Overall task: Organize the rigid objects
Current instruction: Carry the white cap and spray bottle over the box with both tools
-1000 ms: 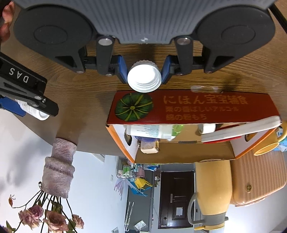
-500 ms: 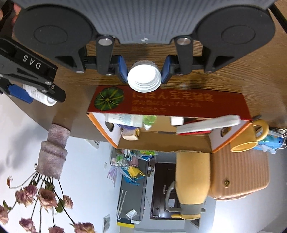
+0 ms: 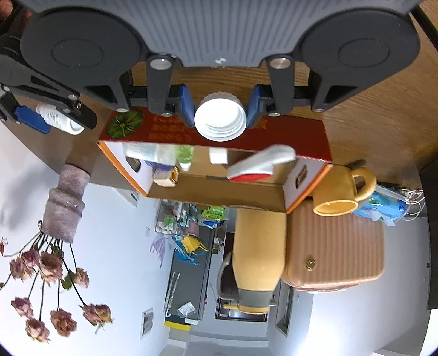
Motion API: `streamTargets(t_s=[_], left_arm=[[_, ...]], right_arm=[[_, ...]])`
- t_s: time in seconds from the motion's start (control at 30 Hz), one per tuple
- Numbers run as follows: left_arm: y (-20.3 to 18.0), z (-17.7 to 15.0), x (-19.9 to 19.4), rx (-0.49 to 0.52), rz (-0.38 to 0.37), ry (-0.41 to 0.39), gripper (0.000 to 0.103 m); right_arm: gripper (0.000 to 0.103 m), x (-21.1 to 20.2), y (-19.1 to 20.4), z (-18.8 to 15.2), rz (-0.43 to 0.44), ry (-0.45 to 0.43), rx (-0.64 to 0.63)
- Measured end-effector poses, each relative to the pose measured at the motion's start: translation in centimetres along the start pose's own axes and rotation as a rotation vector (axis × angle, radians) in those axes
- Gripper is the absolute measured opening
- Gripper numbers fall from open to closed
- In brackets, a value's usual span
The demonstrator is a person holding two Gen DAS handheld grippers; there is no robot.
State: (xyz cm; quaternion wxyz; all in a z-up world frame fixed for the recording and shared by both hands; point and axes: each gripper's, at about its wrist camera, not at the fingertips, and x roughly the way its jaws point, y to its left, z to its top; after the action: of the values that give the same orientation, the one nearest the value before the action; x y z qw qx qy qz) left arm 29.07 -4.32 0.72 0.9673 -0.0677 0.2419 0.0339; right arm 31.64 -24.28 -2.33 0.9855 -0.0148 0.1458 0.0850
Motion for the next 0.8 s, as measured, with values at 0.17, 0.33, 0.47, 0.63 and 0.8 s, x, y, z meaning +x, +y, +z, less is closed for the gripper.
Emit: streamTargets(t_s=[0.17, 0.33, 0.47, 0.63, 0.8], left_arm=[[1.5, 0.8, 0.3, -0.007, 0.006, -0.010, 0.040], [2.6, 1.7, 0.8, -0.012, 0.017, -0.022, 0.040], [3.4, 2.5, 1.7, -0.029, 0.028, -0.022, 0.040], [3.9, 3.6, 2.9, -0.046, 0.034, -0.028, 0.040], [3.8, 4.6, 3.8, -0.049, 0.029, -0.042, 0.040]], right_arm=[[0.079, 0.4, 1.6, 0.5, 0.004, -0.008, -0.003], [0.079, 1.3, 2.7, 1.4, 0.005, -0.017, -0.010], [0.079, 2.2, 3.6, 1.9, 0.006, -0.020, -0.013], [0.079, 3.5, 4.4, 2.5, 0.004, -0.028, -0.014], [0.079, 4.8, 4.9, 3.0, 0.001, -0.038, -0.009]])
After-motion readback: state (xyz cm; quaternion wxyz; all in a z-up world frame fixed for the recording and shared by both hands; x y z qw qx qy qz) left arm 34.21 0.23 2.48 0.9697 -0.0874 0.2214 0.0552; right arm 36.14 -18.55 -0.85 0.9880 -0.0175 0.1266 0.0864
